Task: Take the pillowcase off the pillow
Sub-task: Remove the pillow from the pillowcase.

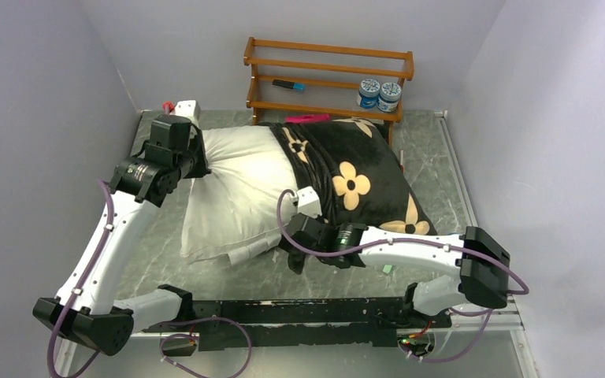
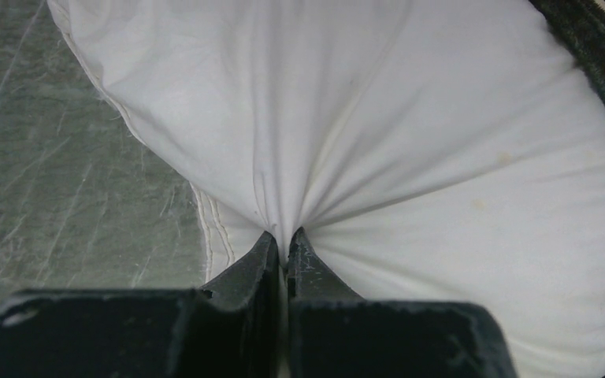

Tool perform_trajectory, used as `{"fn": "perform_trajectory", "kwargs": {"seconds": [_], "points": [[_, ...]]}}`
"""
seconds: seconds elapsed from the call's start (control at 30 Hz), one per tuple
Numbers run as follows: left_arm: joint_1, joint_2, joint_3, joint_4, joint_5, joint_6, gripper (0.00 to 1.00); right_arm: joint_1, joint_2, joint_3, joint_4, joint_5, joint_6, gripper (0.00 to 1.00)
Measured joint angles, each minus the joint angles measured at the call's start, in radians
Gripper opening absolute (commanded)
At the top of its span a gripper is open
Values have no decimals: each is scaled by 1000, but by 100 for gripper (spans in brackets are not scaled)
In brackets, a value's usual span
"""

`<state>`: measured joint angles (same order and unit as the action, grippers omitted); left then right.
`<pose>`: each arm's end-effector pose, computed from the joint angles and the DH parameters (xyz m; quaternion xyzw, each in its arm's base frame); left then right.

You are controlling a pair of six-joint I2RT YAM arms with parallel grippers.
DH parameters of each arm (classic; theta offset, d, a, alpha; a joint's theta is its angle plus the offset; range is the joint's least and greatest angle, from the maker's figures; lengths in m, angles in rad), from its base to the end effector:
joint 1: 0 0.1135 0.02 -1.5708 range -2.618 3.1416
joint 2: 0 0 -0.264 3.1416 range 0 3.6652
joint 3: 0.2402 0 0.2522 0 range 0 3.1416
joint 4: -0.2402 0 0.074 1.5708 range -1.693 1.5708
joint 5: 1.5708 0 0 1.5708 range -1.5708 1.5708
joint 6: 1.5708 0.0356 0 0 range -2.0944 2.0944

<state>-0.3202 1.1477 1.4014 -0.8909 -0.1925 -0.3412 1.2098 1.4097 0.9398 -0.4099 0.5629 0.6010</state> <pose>0.2121 -0.0632 0.4090 -0.0526 0.8884 -0.0643 0.4515 0.1201 0.2642 0.2364 -0.1812 0.8905 0.0946 0.4064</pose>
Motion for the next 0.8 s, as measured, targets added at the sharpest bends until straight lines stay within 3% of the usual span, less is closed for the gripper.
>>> {"fn": "perform_trajectory", "kwargs": {"seconds": [0.03,0.07,0.47,0.67,0.8], "points": [[-2,4,11,-6,-3,6,5,-11,-12,-15,1,6,-8,1],[-5,10,23,-11,-8,10,5,-21,-26,-26,0,9,-18,0],[-14,85,181,-5,-152,67,5,-208,-272,-38,-111,41,-136,0],[10,96,286,43,-279,85,5,-348,-351,-38,-270,70,-206,0],[23,97,288,57,-290,88,5,-431,-380,-33,-330,101,-262,0]]}}
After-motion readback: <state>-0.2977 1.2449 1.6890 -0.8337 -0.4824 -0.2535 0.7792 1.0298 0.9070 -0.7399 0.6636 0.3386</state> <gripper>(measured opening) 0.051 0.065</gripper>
